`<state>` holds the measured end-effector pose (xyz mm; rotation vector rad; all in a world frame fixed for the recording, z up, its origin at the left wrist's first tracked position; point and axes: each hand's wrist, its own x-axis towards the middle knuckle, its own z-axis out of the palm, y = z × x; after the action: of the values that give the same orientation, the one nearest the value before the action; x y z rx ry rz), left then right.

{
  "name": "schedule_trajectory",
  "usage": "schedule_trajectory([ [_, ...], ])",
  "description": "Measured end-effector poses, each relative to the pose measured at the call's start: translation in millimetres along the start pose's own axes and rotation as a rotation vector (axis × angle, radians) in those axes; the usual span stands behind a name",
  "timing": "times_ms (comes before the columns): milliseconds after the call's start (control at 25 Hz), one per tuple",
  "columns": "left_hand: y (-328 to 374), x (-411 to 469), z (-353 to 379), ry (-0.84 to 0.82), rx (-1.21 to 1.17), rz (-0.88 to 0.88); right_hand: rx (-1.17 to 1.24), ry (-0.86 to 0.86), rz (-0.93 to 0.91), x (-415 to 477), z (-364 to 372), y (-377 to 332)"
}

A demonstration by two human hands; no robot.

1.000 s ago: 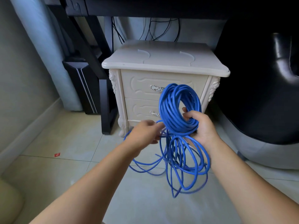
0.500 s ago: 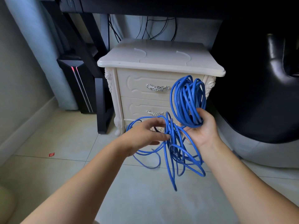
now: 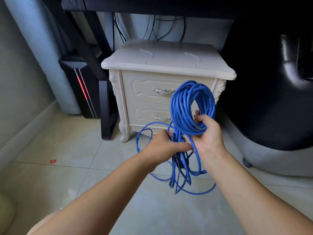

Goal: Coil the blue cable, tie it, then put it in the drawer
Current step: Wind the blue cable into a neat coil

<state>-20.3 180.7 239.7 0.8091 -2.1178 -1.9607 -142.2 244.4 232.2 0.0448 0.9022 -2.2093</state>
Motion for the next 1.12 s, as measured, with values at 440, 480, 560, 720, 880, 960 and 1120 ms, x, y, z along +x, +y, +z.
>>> schedule_trajectory([
  [440,-4.4,11.1,-4.6,-0.007,-0.045,-0.082,0.029,-0.038,0.039,-7.9,9.4,-5.5],
  [480,-6.1,12.9,-4.5,-0.002,-0.046,-0.088,0.058,-0.047,0.049,-7.5,9.2,-5.1],
  [560,-7.6,14.2,-5.9,0.073,-0.009,-0.066,0.130,-0.095,0.055,-6.5,9.8,-7.7],
  [720,-9.1,17.6,-18.0,0.262,0.123,0.080,0.242,-0.149,0.024,-7.3,12.6,-19.2],
  [880,-2.5,12.0,-34.0,0.380,0.293,0.230,0.222,-0.098,0.016,-11.5,12.3,-31.5],
  [960,0.0,9.4,-44.3,0.485,0.348,0.339,0.177,-0.066,0.013,-10.3,9.3,-37.0],
  [1120,8.6,6.9,-57.4,0.522,0.265,0.335,0.146,-0.040,-0.001,-12.5,9.1,-41.4],
])
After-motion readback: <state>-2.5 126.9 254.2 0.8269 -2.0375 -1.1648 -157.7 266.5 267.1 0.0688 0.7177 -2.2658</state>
